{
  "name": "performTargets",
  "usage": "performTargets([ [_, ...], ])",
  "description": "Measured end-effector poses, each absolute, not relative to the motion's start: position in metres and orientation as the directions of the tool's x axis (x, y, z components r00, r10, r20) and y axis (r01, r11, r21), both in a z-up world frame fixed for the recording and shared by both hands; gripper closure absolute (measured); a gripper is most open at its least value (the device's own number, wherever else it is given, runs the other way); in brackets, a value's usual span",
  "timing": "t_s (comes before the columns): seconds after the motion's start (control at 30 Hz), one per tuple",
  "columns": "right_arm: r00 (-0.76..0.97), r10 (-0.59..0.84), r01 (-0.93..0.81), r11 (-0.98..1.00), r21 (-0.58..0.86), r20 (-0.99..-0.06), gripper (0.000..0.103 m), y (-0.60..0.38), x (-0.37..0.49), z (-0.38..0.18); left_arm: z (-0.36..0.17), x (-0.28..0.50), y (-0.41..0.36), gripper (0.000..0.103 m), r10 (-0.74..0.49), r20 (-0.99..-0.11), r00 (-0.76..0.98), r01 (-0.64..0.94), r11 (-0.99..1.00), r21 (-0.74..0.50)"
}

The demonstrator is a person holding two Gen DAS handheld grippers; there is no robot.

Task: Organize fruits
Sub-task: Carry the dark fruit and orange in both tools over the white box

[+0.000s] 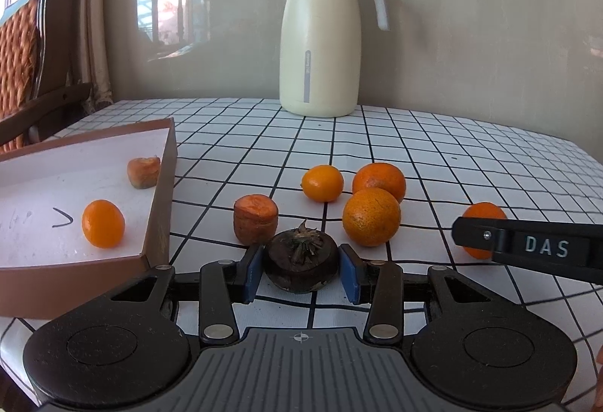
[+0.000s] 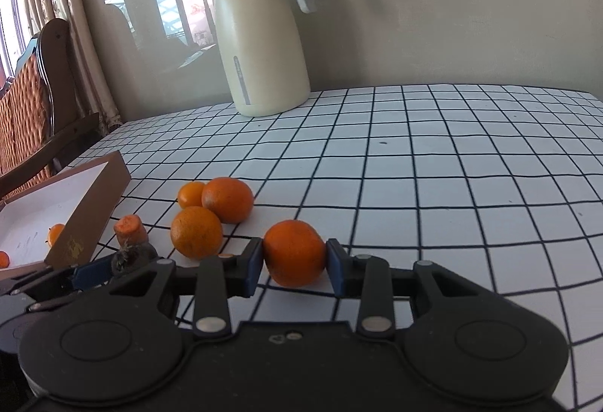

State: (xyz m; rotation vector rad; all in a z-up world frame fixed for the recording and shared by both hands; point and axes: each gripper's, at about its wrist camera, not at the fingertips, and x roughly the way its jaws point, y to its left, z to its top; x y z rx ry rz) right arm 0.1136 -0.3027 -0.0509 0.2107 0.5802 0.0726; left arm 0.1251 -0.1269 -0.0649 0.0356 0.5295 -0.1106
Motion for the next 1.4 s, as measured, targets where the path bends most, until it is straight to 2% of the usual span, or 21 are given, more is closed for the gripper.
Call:
performTargets([
  [0.7,0.823,0.146,-0.048,0.981,0.189,-0.548,0.076,-0.301,0.065,-0.047,-0.050,0.080,-0.119,0.060,-0.165,-0.485,0.859,0.217,0.975,0.054],
  [1.4,0.837,0.217,-0.136,0.972,0.193,-0.502,0.076,-0.266,0.051,-0.033,-0.030,0.055,-0.075,0.060,-0.129,-0.439,0.889,0.166,0.985,0.047],
])
